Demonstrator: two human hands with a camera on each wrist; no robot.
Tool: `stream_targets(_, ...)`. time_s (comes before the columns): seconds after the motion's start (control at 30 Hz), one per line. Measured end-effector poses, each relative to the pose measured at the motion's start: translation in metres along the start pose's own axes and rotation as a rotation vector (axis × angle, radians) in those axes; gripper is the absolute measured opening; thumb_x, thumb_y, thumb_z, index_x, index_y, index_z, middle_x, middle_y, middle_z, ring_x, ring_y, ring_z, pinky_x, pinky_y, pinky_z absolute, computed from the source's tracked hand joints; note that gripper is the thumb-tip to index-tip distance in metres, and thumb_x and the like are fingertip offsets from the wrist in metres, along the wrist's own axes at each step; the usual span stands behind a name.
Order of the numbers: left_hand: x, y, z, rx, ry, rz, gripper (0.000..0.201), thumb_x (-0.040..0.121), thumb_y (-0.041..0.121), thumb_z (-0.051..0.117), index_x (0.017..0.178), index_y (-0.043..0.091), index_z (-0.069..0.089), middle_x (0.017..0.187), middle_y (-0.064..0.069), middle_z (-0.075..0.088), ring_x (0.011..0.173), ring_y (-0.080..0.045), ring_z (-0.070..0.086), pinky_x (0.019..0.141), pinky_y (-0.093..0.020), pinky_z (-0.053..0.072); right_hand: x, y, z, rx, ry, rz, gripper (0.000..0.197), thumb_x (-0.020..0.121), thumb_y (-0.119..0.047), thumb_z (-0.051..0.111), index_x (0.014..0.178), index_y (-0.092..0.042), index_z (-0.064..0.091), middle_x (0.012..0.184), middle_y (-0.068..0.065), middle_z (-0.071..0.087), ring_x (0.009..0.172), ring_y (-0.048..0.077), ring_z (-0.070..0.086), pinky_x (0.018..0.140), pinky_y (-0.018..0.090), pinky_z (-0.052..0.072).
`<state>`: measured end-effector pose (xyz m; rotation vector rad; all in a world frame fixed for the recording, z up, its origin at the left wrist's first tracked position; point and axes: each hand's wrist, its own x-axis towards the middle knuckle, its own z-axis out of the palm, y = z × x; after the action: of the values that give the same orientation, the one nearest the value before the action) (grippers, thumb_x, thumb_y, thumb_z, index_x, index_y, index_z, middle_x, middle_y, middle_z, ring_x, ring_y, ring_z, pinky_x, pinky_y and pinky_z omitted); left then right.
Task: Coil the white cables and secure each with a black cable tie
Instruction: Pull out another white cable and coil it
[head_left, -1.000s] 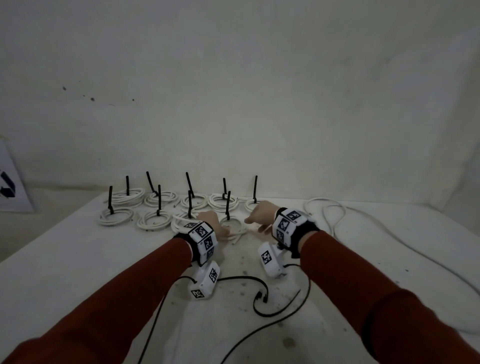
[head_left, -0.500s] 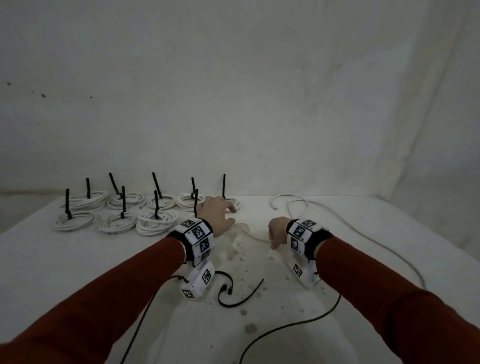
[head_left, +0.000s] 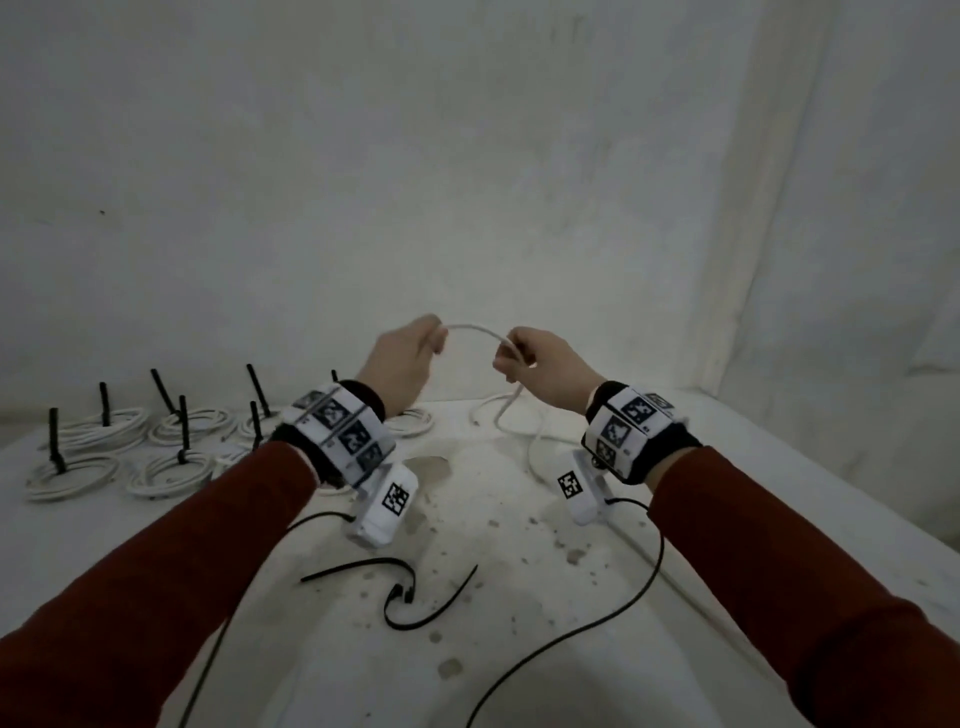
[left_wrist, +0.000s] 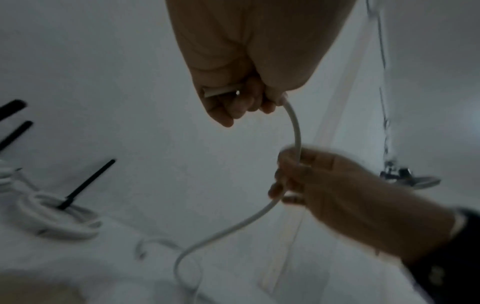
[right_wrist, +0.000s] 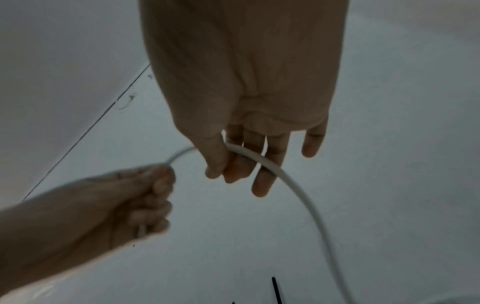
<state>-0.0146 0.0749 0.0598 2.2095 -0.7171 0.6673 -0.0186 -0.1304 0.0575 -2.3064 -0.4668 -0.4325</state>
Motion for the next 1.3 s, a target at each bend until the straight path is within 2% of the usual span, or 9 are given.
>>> stream_targets(0.13,0.009,0.001,-0.051,0.007,0.168,0.036,0.027,0.102,0.023,0.036,0.08,0.012,0.047,0.065,-0.004,0.047,0.062,-0.021,0.043,0.055,-0.016,0.031,0.0,0.009,0.011,0.169,0.015,-0.009,0.014,0.094,-0.009,0.055,0.082,-0.014,0.056,0.072,0.0,0.064,0.069,0.016,0.061,0.072,0.027,0.053)
stream_targets(0.27,0.008,-0.007,-0.085,-0.008,0.299,-0.002,0.027,0.102,0.023,0.035,0.08,0.012,0.048,0.064,-0.005,0.046,0.061,-0.021,0.044,0.052,-0.017,0.032,-0.008,0.016,0.043,0.016,-0.112,0.016,0.012,0.092,-0.011,0.056,0.085,-0.02,0.059,0.077,-0.009,0.065,0.078,0.015,0.063,0.076,0.027,0.052)
stream_targets(0.47,-0.003,-0.043,-0.158,-0.124,0.586,-0.243,0.028,0.097,0.02,0.034,0.073,0.021,0.049,0.069,-0.009,0.046,0.062,-0.024,0.052,0.068,-0.039,0.041,-0.023,0.04,0.062,-0.304,-0.358,0.205,0.029,0.1,-0.029,0.043,0.087,-0.013,0.064,0.085,0.002,0.071,0.076,0.014,0.06,0.071,0.024,0.047)
stream_targets(0.57,-0.017,-0.064,-0.182,0.08,0.536,-0.412,0.027,0.097,0.022,0.038,0.095,0.008,0.061,0.101,-0.019,0.057,0.096,-0.035,0.052,0.077,-0.036,0.036,-0.019,0.032,0.042,-0.14,-0.198,0.271,0.041,0.102,-0.031,0.04,0.075,-0.01,0.062,0.065,0.007,0.068,0.058,0.016,0.061,0.056,0.018,0.044)
stream_targets(0.73,-0.044,-0.089,-0.18,0.289,0.393,-0.488,0.02,0.096,0.018,0.046,0.093,0.003,0.057,0.087,-0.02,0.057,0.079,-0.029,0.046,0.07,-0.032,0.032,0.007,-0.01,-0.001,-0.049,0.062,0.19,0.031,0.102,-0.024,0.041,0.079,-0.006,0.05,0.067,0.001,0.05,0.054,0.017,0.046,0.047,0.024,0.04)
stream_targets(0.87,-0.052,-0.103,-0.174,0.352,0.298,-0.568,0.01,0.088,0.015,0.058,0.092,0.005,0.059,0.091,-0.018,0.062,0.081,-0.029,0.049,0.083,-0.04,0.041,0.032,-0.041,-0.018,0.102,0.181,0.131,0.011,0.098,-0.018,0.046,0.091,-0.011,0.051,0.07,-0.002,0.046,0.057,0.014,0.041,0.048,0.028,0.037)
stream_targets(1.0,-0.053,-0.098,-0.171,0.29,0.203,-0.713,0.051,0.081,0.027,0.072,0.119,0.003,0.049,0.107,-0.018,0.062,0.09,-0.033,0.057,0.085,-0.042,0.045,0.049,-0.075,-0.026,0.201,0.309,0.011,0.006,0.094,-0.012,0.05,0.095,-0.015,0.055,0.066,-0.004,0.045,0.053,0.01,0.039,0.044,0.018,0.032)
stream_targets(1.17,-0.041,-0.069,-0.156,0.314,0.063,-0.48,0.092,0.07,0.034,0.081,0.141,0.008,0.03,0.128,-0.014,0.056,0.114,-0.033,0.053,0.095,-0.04,0.041,0.056,-0.118,-0.01,0.156,0.273,-0.121,0.005,0.094,-0.017,0.055,0.093,-0.019,0.059,0.057,-0.005,0.046,0.053,0.011,0.042,0.05,0.021,0.035)
stream_targets(1.3,-0.023,-0.034,-0.14,0.184,0.092,-0.257,0.067,0.083,0.028,0.07,0.136,0.008,0.037,0.12,-0.01,0.061,0.111,-0.026,0.056,0.092,-0.034,0.041,0.057,-0.15,0.02,0.154,0.153,-0.179,0.008,0.095,-0.014,0.051,0.096,-0.016,0.059,0.067,-0.001,0.053,0.061,0.013,0.049,0.052,0.014,0.037)
